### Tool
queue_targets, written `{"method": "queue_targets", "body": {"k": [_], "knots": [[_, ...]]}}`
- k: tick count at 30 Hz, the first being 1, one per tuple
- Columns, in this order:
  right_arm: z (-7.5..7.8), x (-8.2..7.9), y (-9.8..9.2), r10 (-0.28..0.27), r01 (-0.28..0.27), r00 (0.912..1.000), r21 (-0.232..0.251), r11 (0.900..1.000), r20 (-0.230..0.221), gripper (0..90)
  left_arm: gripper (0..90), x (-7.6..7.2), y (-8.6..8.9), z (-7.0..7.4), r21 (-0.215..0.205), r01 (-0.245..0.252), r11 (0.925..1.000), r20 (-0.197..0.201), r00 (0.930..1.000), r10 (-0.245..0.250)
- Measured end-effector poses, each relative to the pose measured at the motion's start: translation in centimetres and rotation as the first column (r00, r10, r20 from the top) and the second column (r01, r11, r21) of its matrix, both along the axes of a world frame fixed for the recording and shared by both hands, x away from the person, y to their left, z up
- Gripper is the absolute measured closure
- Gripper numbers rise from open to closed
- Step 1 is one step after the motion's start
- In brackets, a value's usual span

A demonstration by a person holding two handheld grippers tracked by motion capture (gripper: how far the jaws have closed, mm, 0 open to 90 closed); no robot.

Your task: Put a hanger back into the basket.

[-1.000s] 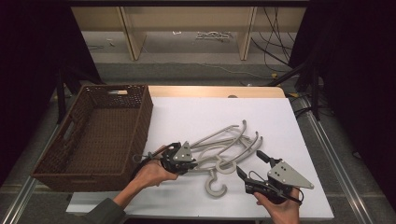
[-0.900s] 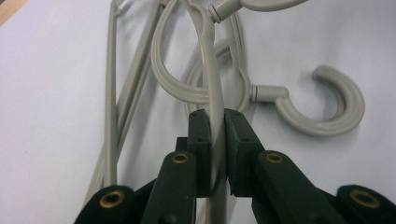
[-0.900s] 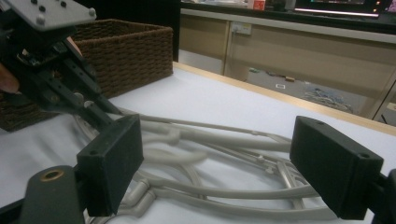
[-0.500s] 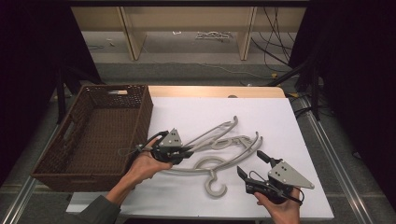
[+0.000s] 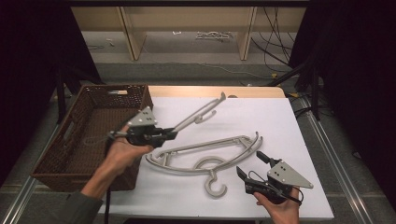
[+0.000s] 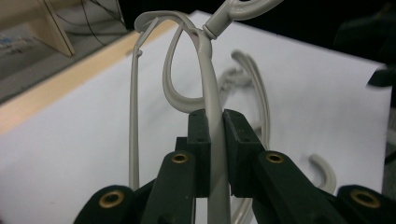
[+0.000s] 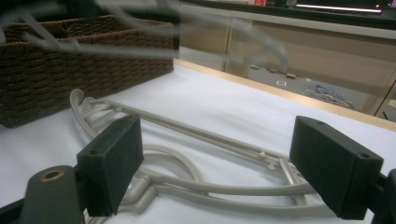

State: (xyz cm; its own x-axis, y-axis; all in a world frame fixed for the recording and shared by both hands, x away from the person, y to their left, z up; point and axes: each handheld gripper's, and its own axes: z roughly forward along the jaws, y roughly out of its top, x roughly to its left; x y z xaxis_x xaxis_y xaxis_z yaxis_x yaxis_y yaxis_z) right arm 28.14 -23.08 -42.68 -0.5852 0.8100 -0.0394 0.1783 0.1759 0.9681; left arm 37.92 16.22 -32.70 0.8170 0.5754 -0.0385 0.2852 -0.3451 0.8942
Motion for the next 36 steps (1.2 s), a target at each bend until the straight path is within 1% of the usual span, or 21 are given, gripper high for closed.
{"method": "queue_targets", "body": {"k": [1, 2, 3, 6, 8, 11, 13, 14, 17, 18, 19, 20, 25, 27, 29, 30, 32, 33, 34, 35, 36], "knots": [[0.0, 0.0, 0.0, 0.0, 0.0, 1.0, 0.0, 1.0, 0.0, 18.2, 81.7, 0.0, 0.0, 0.0, 0.0, 0.0, 1.0, 0.0, 1.0, 0.0], [0.0, 0.0, 0.0, 0.0, 0.0, 1.0, 0.0, 1.0, 0.0, 18.3, 81.7, -0.2, 0.6, 0.8, -0.056, -0.025, 0.9981, 0.007, 0.9997, 0.025], [0.0, 0.0, 0.0, 0.001, -0.001, 1.0, -0.002, 1.0, -0.003, 18.2, 81.7, -0.4, 2.5, 2.1, -0.01, -0.03, 0.9995, 0.048, 0.9984, 0.03], [0.0, 0.0, 0.0, 0.004, -0.004, 1.0, -0.002, 1.0, -0.006, 18.2, 81.7, -0.6, 5.8, 3.0, -0.019, -0.084, 0.9963, 0.079, 0.9932, 0.086], [0.0, 0.1, 0.0, -0.003, 0.003, 1.0, -0.004, 1.0, 0.0, 18.3, 81.7, -0.7, 6.6, 3.0, -0.017, -0.094, 0.9954, 0.084, 0.9919, 0.095], [-0.1, 0.1, 0.0, 0.001, -0.001, 1.0, -0.009, 1.0, -0.006, 18.3, 81.7, -1.1, 10.0, 2.6, -0.007, -0.139, 0.9903, 0.107, 0.9845, 0.139], [-0.1, 0.1, 0.0, -0.002, 0.002, 1.0, -0.007, 1.0, 0.0, 18.3, 81.7, -1.5, 11.8, 2.2, -0.005, -0.15, 0.9886, 0.116, 0.9819, 0.15], [-0.1, 0.1, 0.0, -0.001, 0.001, 0.9999, -0.016, 1.0, -0.017, 18.2, 81.7, -1.9, 13.0, 1.8, -0.003, -0.159, 0.9873, 0.118, 0.9803, 0.158], [-0.2, 0.2, 0.1, 0.0, -0.001, 0.9999, -0.015, 1.0, -0.015, 18.2, 81.7, -2.7, 16.4, 0.8, 0.023, -0.197, 0.9801, 0.113, 0.9746, 0.193], [-0.2, 0.2, 0.1, 0.0, -0.001, 0.9999, -0.015, 1.0, -0.015, 18.2, 81.7, -2.7, 16.4, 0.8, 0.023, -0.197, 0.9801, 0.113, 0.9746, 0.193], [-0.3, 0.3, 0.2, 0.003, -0.003, 0.9999, -0.014, 1.0, -0.016, 18.3, 81.8, -3.2, 18.0, 0.5, 0.026, -0.215, 0.9763, 0.112, 0.971, 0.211], [-0.3, 0.3, 0.2, 0.002, -0.002, 0.9998, -0.02, 1.0, -0.018, 18.2, 81.7, -3.5, 18.8, 0.3, 0.027, -0.217, 0.9758, 0.107, 0.9712, 0.213], [-0.5, 0.6, 0.3, 0.005, -0.006, 0.9998, -0.015, 1.0, -0.019, 18.2, 81.7, -4.1, 20.4, -0.2, 0.051, -0.227, 0.9727, 0.093, 0.9707, 0.221], [-0.5, 0.6, 0.3, 0.004, -0.004, 0.9997, -0.022, 1.0, -0.025, 18.2, 81.8, -4.5, 20.8, -0.5, 0.063, -0.203, 0.9772, 0.081, 0.977, 0.197], [-0.5, 0.6, 0.3, 0.002, -0.002, 0.9996, -0.03, 1.0, -0.029, 18.3, 81.7, -4.7, 20.9, -0.7, 0.096, -0.189, 0.9772, 0.072, 0.9805, 0.182], [-0.5, 0.6, 0.3, 0.002, -0.002, 0.9996, -0.03, 1.0, -0.029, 18.3, 81.7, -4.7, 20.9, -0.7, 0.096, -0.189, 0.9772, 0.072, 0.9805, 0.182], [-0.6, 0.7, 0.3, -0.003, 0.002, 0.9997, -0.03, 1.0, -0.026, 18.3, 81.7, -4.2, 20.9, -0.9, 0.115, -0.181, 0.9768, 0.066, 0.9825, 0.174], [-0.6, 0.8, 0.4, 0.009, -0.01, 0.9994, -0.03, 1.0, -0.034, 18.2, 81.7, -3.5, 20.9, -1.1, 0.135, -0.18, 0.9743, 0.045, 0.9834, 0.176], [-0.7, 0.9, 0.6, 0.014, -0.014, 0.9996, -0.013, 1.0, -0.024, 18.3, 81.8, -3.5, 20.9, -1.1, 0.135, -0.18, 0.9743, 0.045, 0.9834, 0.176], [-0.7, 0.9, 0.5, 0.013, -0.013, 0.9998, -0.019, 1.0, -0.018, 18.3, 81.7, -2.9, 21.0, -1.2, 0.159, -0.193, 0.9682, 0.038, 0.9812, 0.189], [-0.7, 0.9, 0.5, 0.013, -0.013, 0.9998, -0.019, 1.0, -0.018, 18.3, 81.6, -2.9, 21.0, -1.2, 0.159, -0.193, 0.9682, 0.038, 0.9812, 0.189]]}}
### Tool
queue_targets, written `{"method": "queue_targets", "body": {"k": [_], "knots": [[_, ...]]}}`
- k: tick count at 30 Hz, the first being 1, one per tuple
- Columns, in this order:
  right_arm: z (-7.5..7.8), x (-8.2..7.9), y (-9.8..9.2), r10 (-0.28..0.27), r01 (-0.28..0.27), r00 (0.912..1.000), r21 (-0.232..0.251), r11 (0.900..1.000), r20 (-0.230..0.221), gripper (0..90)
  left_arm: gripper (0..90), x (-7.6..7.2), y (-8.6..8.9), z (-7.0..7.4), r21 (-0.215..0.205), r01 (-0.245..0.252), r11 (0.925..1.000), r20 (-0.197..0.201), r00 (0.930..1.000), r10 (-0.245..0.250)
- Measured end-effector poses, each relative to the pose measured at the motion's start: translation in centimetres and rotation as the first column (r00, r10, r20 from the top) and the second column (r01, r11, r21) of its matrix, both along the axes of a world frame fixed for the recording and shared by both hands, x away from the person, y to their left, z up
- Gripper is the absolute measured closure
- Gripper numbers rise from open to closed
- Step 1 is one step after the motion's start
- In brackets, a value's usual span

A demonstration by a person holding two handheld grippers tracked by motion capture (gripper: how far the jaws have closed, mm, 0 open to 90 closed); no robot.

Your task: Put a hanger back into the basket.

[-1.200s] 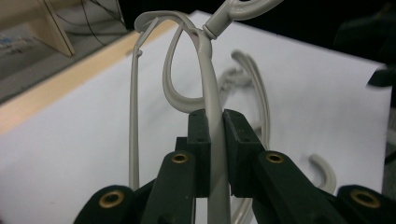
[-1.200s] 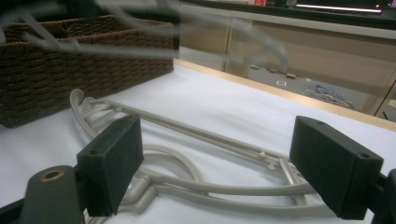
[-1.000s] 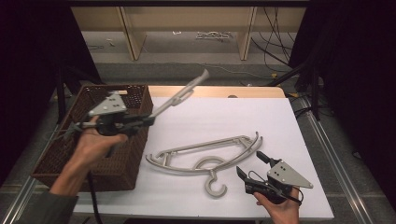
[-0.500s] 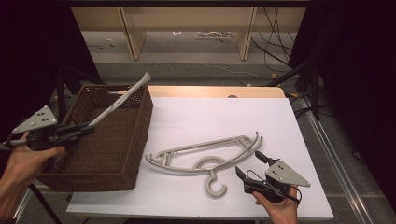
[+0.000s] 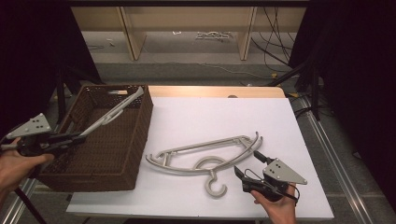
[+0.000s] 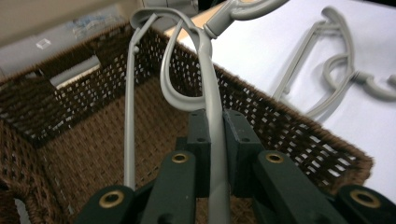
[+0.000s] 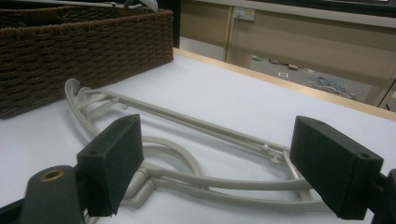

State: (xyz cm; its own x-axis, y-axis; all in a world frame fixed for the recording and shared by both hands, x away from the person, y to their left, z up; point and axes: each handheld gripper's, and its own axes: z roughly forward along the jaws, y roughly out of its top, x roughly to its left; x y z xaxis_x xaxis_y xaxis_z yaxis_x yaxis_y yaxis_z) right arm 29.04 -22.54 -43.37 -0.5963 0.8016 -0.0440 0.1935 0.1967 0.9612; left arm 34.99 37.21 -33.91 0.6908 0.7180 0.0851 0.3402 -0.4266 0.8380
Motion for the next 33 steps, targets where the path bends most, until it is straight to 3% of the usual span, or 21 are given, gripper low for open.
{"method": "queue_targets", "body": {"k": [3, 4, 5, 6, 13, 14, 16, 17, 19, 22, 23, 25, 29, 31, 32, 33], "knots": [[0.1, -0.2, -0.1, 0.001, -0.001, 0.9999, -0.017, 1.0, -0.017, 18.3, 81.6, 1.2, 0.4, -0.8, 0.05, -0.005, 0.9987, -0.033, 0.9994, 0.007], [0.0, 0.1, -0.1, 0.003, -0.002, 1.0, -0.009, 1.0, 0.009, 18.3, 81.6, 1.5, 0.4, -1.0, 0.061, -0.001, 0.9981, -0.03, 0.9996, 0.003], [0.0, 0.1, -0.1, 0.003, -0.002, 1.0, -0.009, 1.0, 0.009, 18.3, 81.6, 1.9, 0.4, -1.3, 0.073, -0.003, 0.9974, -0.055, 0.9985, 0.007], [0.0, 0.0, -0.1, 0.0, 0.0, 0.9998, -0.014, 1.0, -0.019, 18.3, 81.6, 2.1, 0.3, -1.5, 0.068, -0.012, 0.9976, -0.067, 0.9976, 0.016], [0.0, 0.0, 0.0, 0.003, -0.003, 0.9997, -0.018, 1.0, -0.024, 18.4, 81.4, 4.6, -0.6, -3.2, 0.098, 0.011, 0.9951, -0.131, 0.9914, 0.002], [0.0, 0.0, -0.1, 0.002, -0.002, 0.9997, -0.021, 1.0, -0.024, 18.4, 81.5, 4.7, -0.8, -3.6, 0.083, 0.007, 0.9966, -0.165, 0.9862, 0.007], [0.0, 0.0, -0.1, 0.001, -0.002, 0.9997, -0.022, 1.0, -0.024, 18.4, 81.4, 4.7, -0.8, -3.7, 0.09, 0.012, 0.9959, -0.171, 0.9853, 0.004], [0.0, 0.0, -0.1, 0.0, -0.001, 0.9995, -0.027, 1.0, -0.032, 18.4, 81.5, 4.6, -0.7, -3.9, 0.104, 0.001, 0.9946, -0.194, 0.9809, 0.019], [0.0, 0.1, -0.1, 0.0, 0.0, 1.0, -0.027, 1.0, -0.007, 18.4, 81.5, 4.6, -0.6, -4.0, 0.112, 0.006, 0.9937, -0.197, 0.9804, 0.016], [0.0, 0.0, -0.1, 0.002, -0.003, 0.9997, -0.022, 1.0, -0.026, 18.4, 81.4, 4.5, -0.6, -4.5, 0.116, 0.001, 0.9932, -0.225, 0.9739, 0.025], [0.0, 0.0, -0.1, 0.002, -0.002, 0.9997, -0.023, 1.0, -0.023, 18.4, 81.4, 4.6, -0.5, -4.6, 0.125, 0.006, 0.9922, -0.215, 0.9763, 0.021], [0.0, 0.1, 0.0, 0.003, -0.003, 0.9996, -0.021, 1.0, -0.028, 18.4, 81.5, 4.6, -0.6, -4.7, 0.12, 0.007, 0.9928, -0.231, 0.9726, 0.021], [-0.1, 0.1, 0.0, 0.002, -0.003, 0.9994, -0.024, 1.0, -0.034, 18.4, 81.5, 4.5, -1.0, -5.1, 0.163, 0.02, 0.9864, -0.258, 0.9658, 0.024], [-0.1, 0.1, 0.0, -0.001, 0.0, 0.9996, -0.019, 1.0, -0.027, 18.4, 81.2, 4.4, -1.3, -5.6, 0.183, 0.024, 0.9828, -0.288, 0.9572, 0.03], [-0.1, 0.1, 0.0, -0.002, 0.001, 0.9996, -0.02, 1.0, -0.029, 18.4, 81.2, 4.5, -1.3, -5.5, 0.223, 0.049, 0.9736, -0.295, 0.9554, 0.02], [-0.1, 0.1, 0.0, -0.001, 0.0, 0.9996, -0.019, 1.0, -0.028, 18.4, 80.7, 4.5, -1.5, -5.7, 0.22, 0.041, 0.9746, -0.302, 0.9529, 0.028]]}}
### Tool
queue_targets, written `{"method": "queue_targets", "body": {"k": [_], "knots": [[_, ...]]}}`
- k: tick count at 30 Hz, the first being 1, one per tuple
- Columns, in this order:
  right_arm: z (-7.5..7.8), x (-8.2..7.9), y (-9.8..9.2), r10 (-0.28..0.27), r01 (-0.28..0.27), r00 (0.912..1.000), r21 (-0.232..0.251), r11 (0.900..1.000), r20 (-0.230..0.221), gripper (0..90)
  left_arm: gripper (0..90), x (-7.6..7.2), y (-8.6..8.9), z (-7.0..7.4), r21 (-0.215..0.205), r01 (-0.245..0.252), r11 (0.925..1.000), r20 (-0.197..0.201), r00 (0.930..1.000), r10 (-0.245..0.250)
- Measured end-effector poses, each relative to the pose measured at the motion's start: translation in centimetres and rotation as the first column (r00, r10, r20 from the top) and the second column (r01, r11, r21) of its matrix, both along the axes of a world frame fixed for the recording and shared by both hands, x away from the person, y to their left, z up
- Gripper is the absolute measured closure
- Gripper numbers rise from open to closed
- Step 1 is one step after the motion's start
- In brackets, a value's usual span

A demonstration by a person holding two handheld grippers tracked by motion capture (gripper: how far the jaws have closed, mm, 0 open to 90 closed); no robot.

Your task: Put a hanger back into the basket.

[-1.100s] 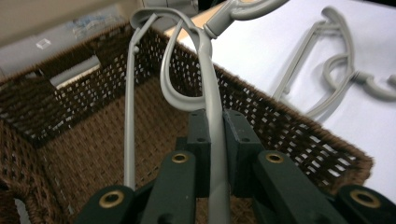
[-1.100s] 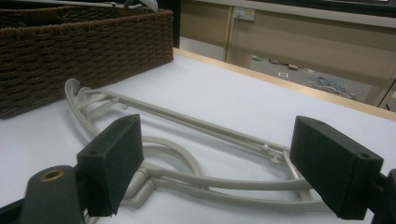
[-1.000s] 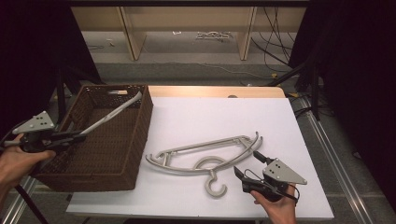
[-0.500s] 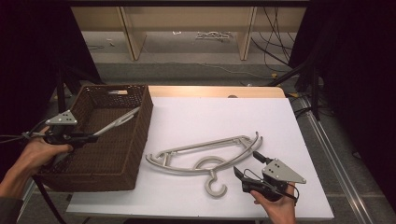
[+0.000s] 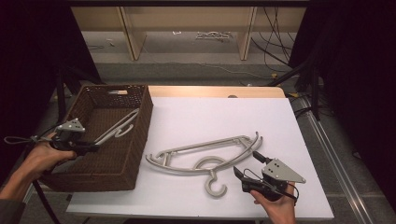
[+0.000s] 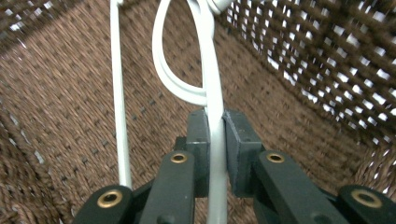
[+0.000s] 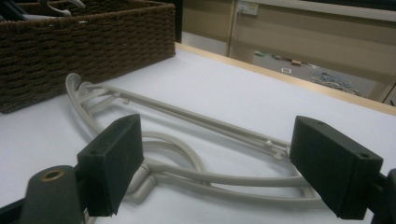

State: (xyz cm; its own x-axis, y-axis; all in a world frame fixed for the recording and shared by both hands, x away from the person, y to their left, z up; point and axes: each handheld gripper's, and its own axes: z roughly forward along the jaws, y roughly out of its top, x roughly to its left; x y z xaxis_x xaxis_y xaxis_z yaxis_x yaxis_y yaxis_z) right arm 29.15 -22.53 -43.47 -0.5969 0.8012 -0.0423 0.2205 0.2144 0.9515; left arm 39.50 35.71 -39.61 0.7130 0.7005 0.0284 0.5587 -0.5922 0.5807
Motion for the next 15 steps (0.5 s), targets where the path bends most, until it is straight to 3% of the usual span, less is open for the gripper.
{"method": "queue_targets", "body": {"k": [3, 4, 6, 7, 8, 9, 11, 13, 15], "knots": [[0.0, 0.0, 0.0, 0.001, -0.001, 1.0, -0.001, 1.0, 0.003, 18.4, 75.8, 0.1, -0.1, 0.2, 0.021, 0.016, 0.9997, -0.019, 0.9997, -0.016], [0.0, 0.0, 0.0, 0.001, -0.001, 1.0, -0.001, 1.0, -0.001, 18.4, 74.6, 0.0, -0.4, 0.4, -0.005, -0.009, 0.9999, -0.007, 0.9999, 0.009], [0.0, 0.0, 0.0, 0.001, -0.001, 1.0, 0.0, 1.0, 0.0, 18.4, 73.1, -0.1, -0.5, 0.8, -0.012, -0.01, 0.9999, 0.005, 0.9999, 0.011], [0.1, 0.0, 0.0, 0.0, 0.0, 1.0, -0.001, 1.0, 0.003, 18.4, 68.0, -0.1, -0.5, 1.1, -0.003, -0.009, 1.0, 0.01, 0.9999, 0.009], [0.0, 0.0, 0.0, 0.0, 0.0, 1.0, -0.002, 1.0, 0.001, 18.4, 65.7, -0.3, -0.8, 1.7, -0.031, -0.04, 0.9987, 0.059, 0.9974, 0.042], [0.0, 0.0, 0.0, 0.0, 0.0, 1.0, -0.002, 1.0, 0.001, 18.4, 63.5, -0.3, -0.8, 1.7, -0.031, -0.04, 0.9987, 0.059, 0.9974, 0.042], [0.0, 0.0, 0.0, -0.001, 0.001, 1.0, -0.003, 1.0, 0.001, 18.4, 61.4, -0.5, -1.1, 2.5, -0.055, -0.052, 0.9971, 0.128, 0.99, 0.059], [0.1, 0.0, -0.1, 0.002, -0.002, 1.0, -0.001, 1.0, 0.0, 18.4, 54.2, -0.8, -1.5, 3.5, -0.069, -0.036, 0.997, 0.152, 0.9873, 0.046], [0.1, 0.0, 0.0, 0.0, 0.0, 1.0, 0.002, 1.0, 0.001, 18.4, 52.0, -1.1, -2.5, 4.2, -0.096, -0.035, 0.9947, 0.214, 0.9754, 0.055]]}}
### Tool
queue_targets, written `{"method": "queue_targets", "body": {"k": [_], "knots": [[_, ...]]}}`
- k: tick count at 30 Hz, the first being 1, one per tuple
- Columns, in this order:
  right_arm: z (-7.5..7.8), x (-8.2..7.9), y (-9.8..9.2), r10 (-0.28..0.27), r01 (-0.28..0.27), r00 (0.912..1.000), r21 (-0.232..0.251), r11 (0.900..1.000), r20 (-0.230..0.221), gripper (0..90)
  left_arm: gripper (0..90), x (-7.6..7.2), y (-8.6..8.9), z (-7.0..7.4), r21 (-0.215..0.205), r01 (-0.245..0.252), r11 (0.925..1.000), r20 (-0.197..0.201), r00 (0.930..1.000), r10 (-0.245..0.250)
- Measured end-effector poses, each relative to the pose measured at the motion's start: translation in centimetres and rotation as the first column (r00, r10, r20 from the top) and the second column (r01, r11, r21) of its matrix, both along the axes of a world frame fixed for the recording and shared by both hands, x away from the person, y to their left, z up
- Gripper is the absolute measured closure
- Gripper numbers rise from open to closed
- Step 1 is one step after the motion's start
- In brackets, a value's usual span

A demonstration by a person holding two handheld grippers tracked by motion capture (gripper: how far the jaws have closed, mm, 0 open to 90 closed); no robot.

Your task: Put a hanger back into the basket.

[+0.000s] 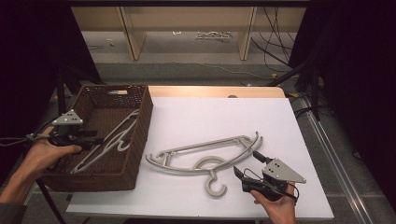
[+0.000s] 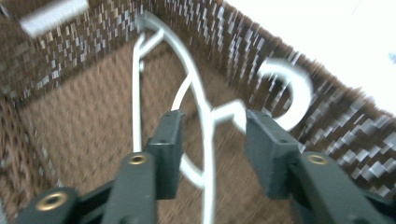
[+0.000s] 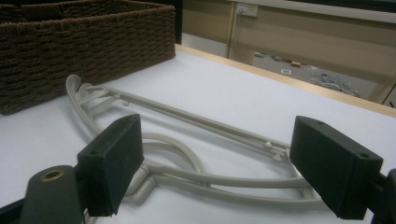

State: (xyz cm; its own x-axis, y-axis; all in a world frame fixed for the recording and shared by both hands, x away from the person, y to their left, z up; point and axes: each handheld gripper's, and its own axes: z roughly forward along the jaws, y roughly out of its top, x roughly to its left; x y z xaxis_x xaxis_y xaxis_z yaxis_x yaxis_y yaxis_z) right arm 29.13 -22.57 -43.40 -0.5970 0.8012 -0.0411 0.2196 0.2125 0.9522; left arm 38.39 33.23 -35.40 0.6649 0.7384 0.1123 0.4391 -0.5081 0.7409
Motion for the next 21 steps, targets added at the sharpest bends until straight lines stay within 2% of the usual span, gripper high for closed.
{"method": "queue_targets", "body": {"k": [1, 2, 3, 4, 5, 6, 8, 9, 10, 12, 13, 16, 17, 18, 20, 21], "knots": [[0.0, 0.0, 0.0, -0.002, 0.002, 1.0, -0.003, 1.0, 0.001, 18.4, 49.3, -0.2, -0.7, 0.2, -0.049, -0.015, 0.9987, 0.019, 0.9997, 0.016], [0.0, 0.0, 0.0, -0.001, 0.001, 1.0, -0.002, 1.0, 0.0, 18.4, 46.8, -0.4, -1.1, 0.4, -0.071, -0.027, 0.9971, 0.031, 0.9991, 0.029], [0.0, 0.0, 0.0, 0.003, -0.003, 1.0, -0.004, 1.0, 0.001, 18.4, 42.0, -0.9, -2.3, 0.9, -0.111, -0.018, 0.9937, 0.055, 0.9982, 0.025], [0.0, 0.0, 0.0, 0.003, -0.003, 1.0, -0.004, 1.0, 0.001, 18.4, 40.8, -0.9, -2.3, 0.9, -0.111, -0.018, 0.9937, 0.055, 0.9982, 0.025], [0.0, 0.0, 0.0, 0.003, -0.003, 1.0, -0.004, 1.0, -0.002, 18.4, 38.7, -1.7, -3.8, 1.4, -0.136, -0.011, 0.9907, 0.093, 0.9954, 0.024], [0.0, 0.0, 0.0, 0.003, -0.003, 1.0, -0.004, 1.0, -0.002, 18.4, 36.0, -1.7, -3.8, 1.4, -0.136, -0.011, 0.9907, 0.093, 0.9954, 0.024], [0.1, 0.0, 0.0, 0.002, -0.002, 1.0, -0.002, 1.0, 0.001, 18.4, 34.1, -2.2, -5.3, 1.5, -0.191, 0.006, 0.9817, 0.114, 0.9934, 0.016], [0.1, 0.0, 0.0, 0.003, -0.003, 1.0, -0.001, 1.0, 0.002, 18.3, 30.8, -3.0, -7.0, 1.7, -0.19, 0.041, 0.981, 0.124, 0.9921, -0.017], [0.0, 0.0, 0.0, 0.003, -0.003, 1.0, -0.002, 1.0, 0.0, 18.3, 29.1, -3.4, -8.0, 1.7, -0.192, 0.039, 0.9806, 0.129, 0.9916, -0.015], [0.0, -0.1, 0.0, 0.005, -0.005, 1.0, -0.003, 1.0, -0.004, 18.2, 26.9, -3.6, -8.6, 1.7, -0.194, 0.055, 0.9795, 0.136, 0.9903, -0.029], [0.0, -0.1, 0.0, 0.003, -0.003, 1.0, 0.0, 1.0, 0.001, 18.2, 26.9, -4.0, -9.7, 1.7, -0.194, 0.07, 0.9785, 0.129, 0.9906, -0.045], [0.1, -0.1, 0.0, 0.008, -0.008, 1.0, 0.002, 1.0, 0.001, 18.2, 25.3, -4.7, -11.8, 1.4, -0.211, 0.107, 0.9715, 0.139, 0.9872, -0.079], [0.1, -0.1, 0.0, 0.003, -0.003, 0.9999, 0.005, 1.0, 0.011, 18.2, 24.9, -5.1, -13.1, 1.0, -0.227, 0.127, 0.9655, 0.144, 0.9849, -0.096], [0.1, -0.1, 0.0, 0.003, -0.003, 0.9999, 0.005, 1.0, 0.011, 18.2, 24.6, -5.1, -13.1, 1.0, -0.227, 0.127, 0.9655, 0.144, 0.9849, -0.096], [0.1, -0.1, 0.0, 0.004, -0.004, 0.9999, 0.007, 1.0, 0.01, 18.2, 24.4, -5.3, -14.3, 0.7, -0.218, 0.15, 0.9643, 0.141, 0.9826, -0.121], [0.1, -0.1, 0.0, 0.004, -0.004, 0.9999, 0.007, 1.0, 0.01, 18.2, 24.1, -5.5, -14.9, 0.4, -0.207, 0.154, 0.9661, 0.14, 0.9821, -0.126]]}}
